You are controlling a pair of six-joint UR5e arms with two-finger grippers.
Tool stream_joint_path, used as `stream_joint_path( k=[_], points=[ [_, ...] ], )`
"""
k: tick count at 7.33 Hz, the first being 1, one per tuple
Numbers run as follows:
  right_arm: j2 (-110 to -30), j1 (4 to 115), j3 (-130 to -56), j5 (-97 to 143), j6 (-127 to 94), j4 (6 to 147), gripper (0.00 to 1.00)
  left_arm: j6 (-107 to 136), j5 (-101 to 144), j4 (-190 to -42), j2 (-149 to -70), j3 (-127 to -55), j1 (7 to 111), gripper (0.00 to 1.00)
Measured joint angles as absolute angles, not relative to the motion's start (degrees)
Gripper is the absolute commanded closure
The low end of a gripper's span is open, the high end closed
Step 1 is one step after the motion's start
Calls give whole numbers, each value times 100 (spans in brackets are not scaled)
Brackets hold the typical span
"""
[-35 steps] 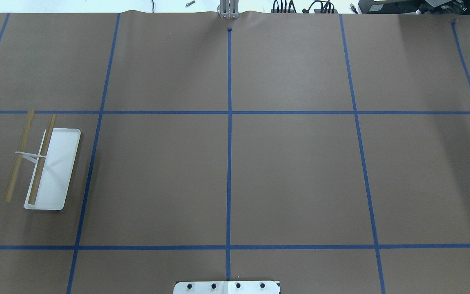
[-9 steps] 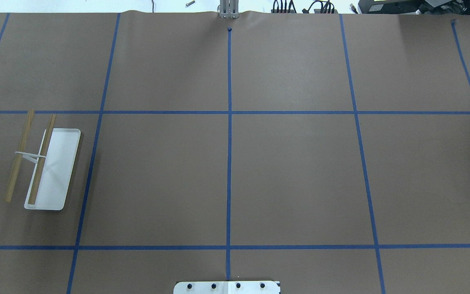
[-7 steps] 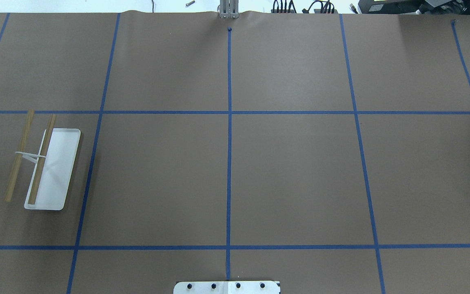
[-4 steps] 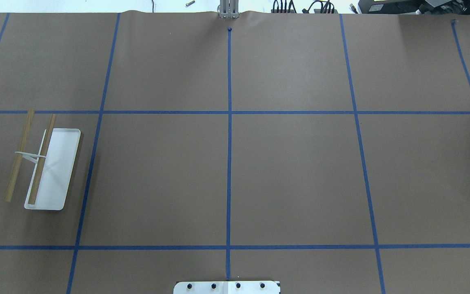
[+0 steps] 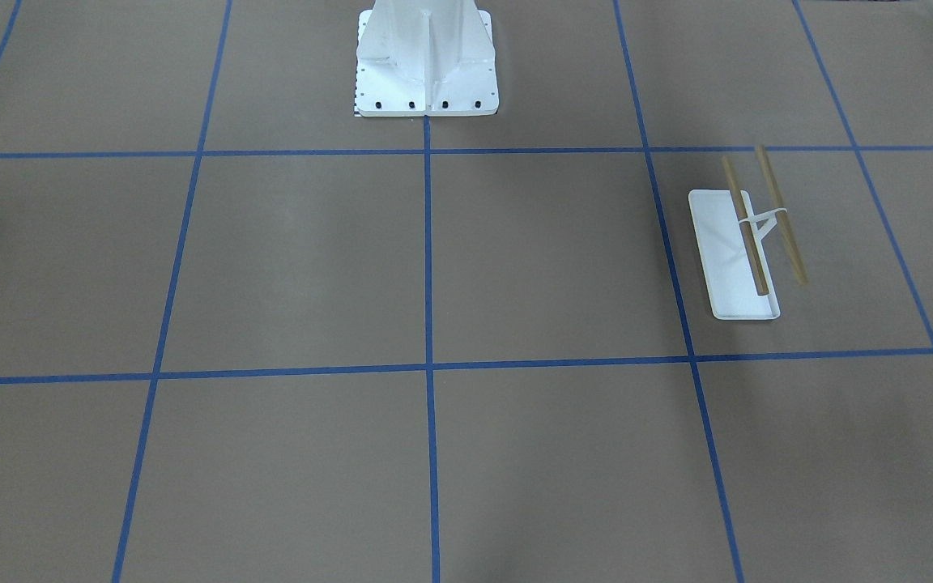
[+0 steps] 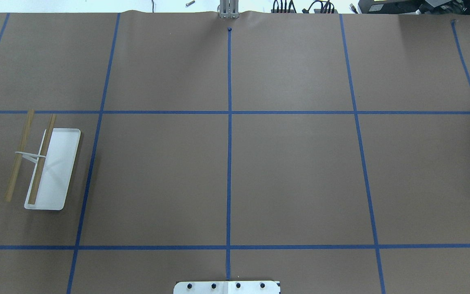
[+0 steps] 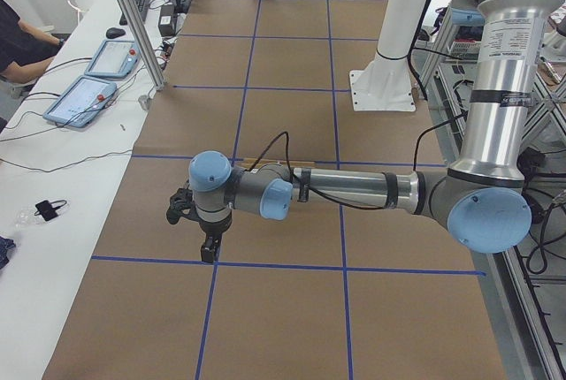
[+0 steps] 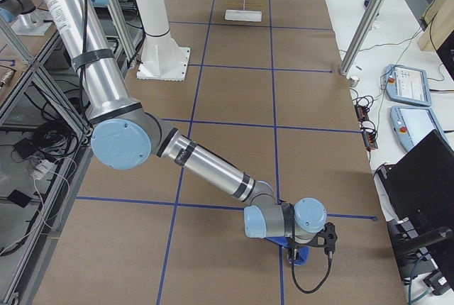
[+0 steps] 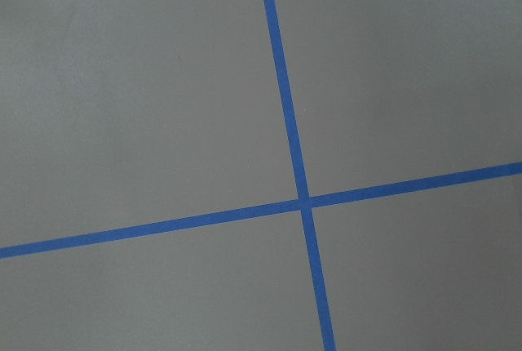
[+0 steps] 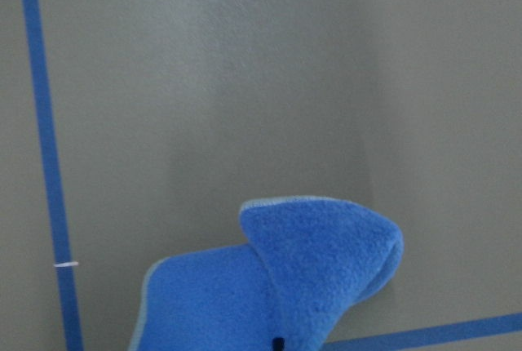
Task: Hang towel on rack
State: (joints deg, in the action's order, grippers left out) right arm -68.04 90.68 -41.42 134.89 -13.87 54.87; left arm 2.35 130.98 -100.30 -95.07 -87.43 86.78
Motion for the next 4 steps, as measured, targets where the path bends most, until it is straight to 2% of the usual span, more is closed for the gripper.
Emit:
stream_joint_path(
  k=[4],
  points=[
    [-6852,8765,-5855,13594,-1354,5908,100,595,13116,-9976,-9898,-8787,8672,2]
  ],
)
